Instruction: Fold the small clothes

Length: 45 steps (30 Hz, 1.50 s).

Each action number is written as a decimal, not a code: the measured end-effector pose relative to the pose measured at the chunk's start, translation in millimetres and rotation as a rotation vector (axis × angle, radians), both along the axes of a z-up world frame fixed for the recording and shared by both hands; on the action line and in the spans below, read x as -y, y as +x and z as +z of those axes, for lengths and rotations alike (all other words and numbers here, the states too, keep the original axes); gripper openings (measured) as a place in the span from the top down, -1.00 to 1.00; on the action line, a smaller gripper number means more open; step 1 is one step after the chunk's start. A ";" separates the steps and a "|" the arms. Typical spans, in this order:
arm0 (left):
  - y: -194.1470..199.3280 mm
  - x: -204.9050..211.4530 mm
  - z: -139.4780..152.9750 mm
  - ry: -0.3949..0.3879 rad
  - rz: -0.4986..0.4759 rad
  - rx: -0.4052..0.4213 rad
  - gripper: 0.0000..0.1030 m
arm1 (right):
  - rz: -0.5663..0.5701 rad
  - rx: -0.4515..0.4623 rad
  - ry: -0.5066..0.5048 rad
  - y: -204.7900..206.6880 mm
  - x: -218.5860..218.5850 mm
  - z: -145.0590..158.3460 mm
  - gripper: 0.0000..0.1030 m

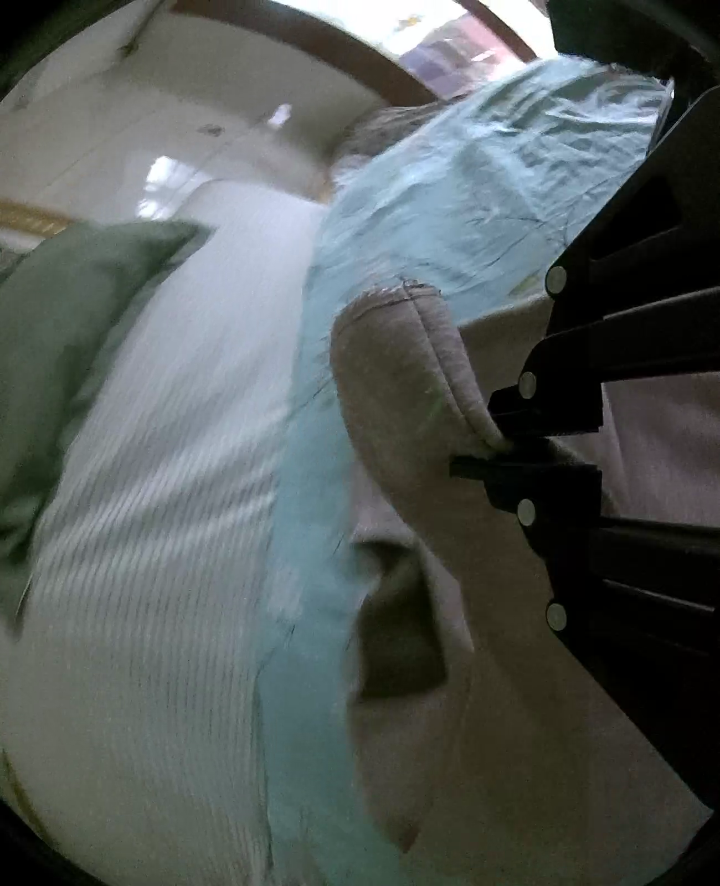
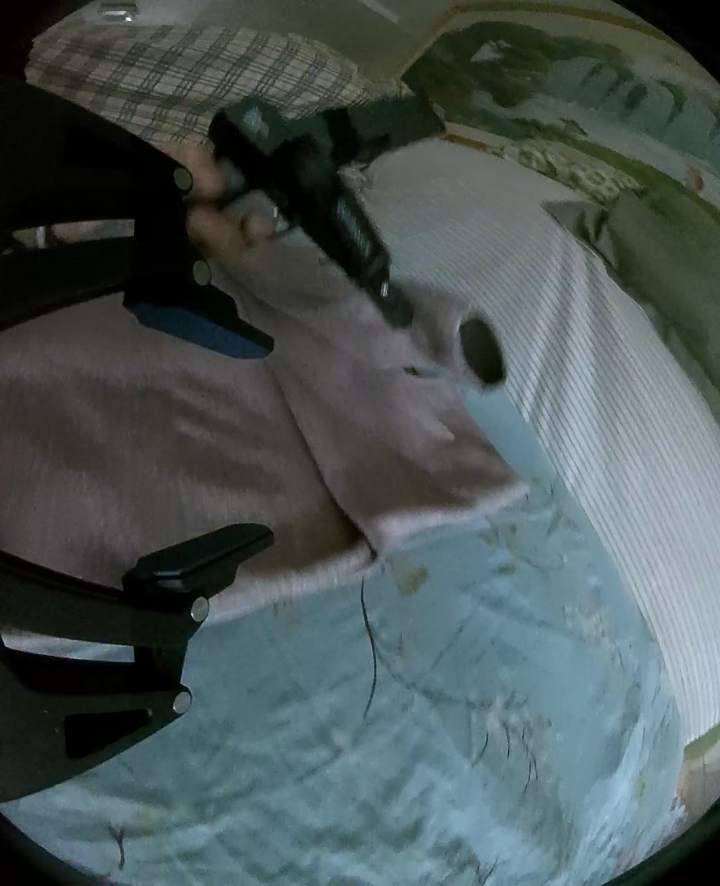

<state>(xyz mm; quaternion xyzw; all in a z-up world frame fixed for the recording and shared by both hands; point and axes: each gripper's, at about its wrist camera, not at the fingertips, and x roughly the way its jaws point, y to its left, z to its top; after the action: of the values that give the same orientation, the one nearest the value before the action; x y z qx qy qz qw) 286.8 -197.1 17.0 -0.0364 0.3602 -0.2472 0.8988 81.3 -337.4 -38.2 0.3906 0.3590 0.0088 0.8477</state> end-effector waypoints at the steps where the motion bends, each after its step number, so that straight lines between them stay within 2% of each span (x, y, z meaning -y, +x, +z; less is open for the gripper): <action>1: 0.5 13.7 -8.3 0.020 -0.011 -0.002 0.91 | -0.007 -0.002 -0.002 -2.1 3.3 -0.8 -0.23; 5: 11.7 42.4 -43.9 0.096 -0.027 -0.043 0.90 | -0.020 -0.007 0.000 -5.5 10.0 -4.6 -0.23; 9: 20.5 42.9 -73.5 0.142 -0.052 -0.102 0.79 | -0.011 -0.006 0.005 0.3 7.5 -5.1 -0.23; 10: 19.3 40.7 -75.6 0.141 -0.057 -0.105 0.65 | -0.007 -0.006 0.006 2.5 5.7 -5.3 -0.23; 11: 17.7 36.7 -77.8 0.142 -0.060 -0.109 0.35 | -0.002 -0.004 0.006 5.3 3.1 -5.7 -0.23; 12: 15.3 32.6 -78.6 0.147 -0.056 -0.106 0.17 | 0.002 -0.002 0.006 9.1 0.6 -5.5 -0.23; 13: 12.2 29.2 -78.6 0.152 -0.047 -0.100 -0.11 | 0.010 -0.003 0.007 13.9 -1.8 -6.2 -0.23; 14: 8.4 22.1 -76.2 0.149 -0.037 -0.088 -0.20 | 0.021 -0.001 0.007 19.3 -4.1 -7.0 -0.23; 17: -2.2 5.6 -65.9 0.128 -0.042 -0.089 -0.27 | 0.045 -0.004 0.007 34.7 -8.9 -10.2 -0.23; 22: -28.2 -41.0 -52.5 0.139 -0.007 -0.060 -0.32 | 0.048 -0.012 -0.002 65.4 -5.1 -15.3 -0.23; 28: -52.9 -124.0 -51.4 0.199 0.139 -0.031 -0.32 | 0.029 -0.037 -0.008 91.6 7.7 -23.1 -0.23; 32: -60.9 -187.0 -57.8 0.261 0.313 -0.029 -0.32 | 0.017 -0.069 -0.001 107.1 15.0 -33.7 -0.23; 35: -58.5 -232.7 -64.5 0.295 0.507 -0.044 -0.31 | 0.024 -0.081 0.021 119.9 15.5 -42.3 -0.23; 36: -54.5 -246.9 -68.0 0.285 0.553 -0.063 -0.31 | 0.029 -0.083 0.022 124.9 14.1 -43.9 -0.17; 37: -49.9 -255.8 -71.7 0.269 0.566 -0.089 -0.28 | 0.036 -0.081 0.020 129.7 11.7 -44.7 0.12; 38: -42.7 -264.7 -76.8 0.246 0.572 -0.125 -0.26 | 0.042 -0.080 0.016 133.5 9.9 -44.6 0.32; 39: -37.7 -267.6 -79.8 0.243 0.576 -0.141 -0.25 | 0.048 -0.078 0.013 138.7 7.6 -42.9 0.63; 41: -25.6 -270.7 -85.5 0.253 0.582 -0.171 -0.18 | 0.052 -0.050 0.011 143.0 7.5 -33.9 0.73; 45: -9.7 -275.8 -86.7 0.219 0.580 -0.194 0.11 | 0.005 0.152 -0.054 123.2 15.9 20.7 0.79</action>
<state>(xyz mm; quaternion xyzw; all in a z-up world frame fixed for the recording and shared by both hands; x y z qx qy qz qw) 277.1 78.7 -69.7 -0.0642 0.4431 0.0639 0.8919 204.5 -353.3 -17.5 0.3646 0.2949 0.0309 0.8827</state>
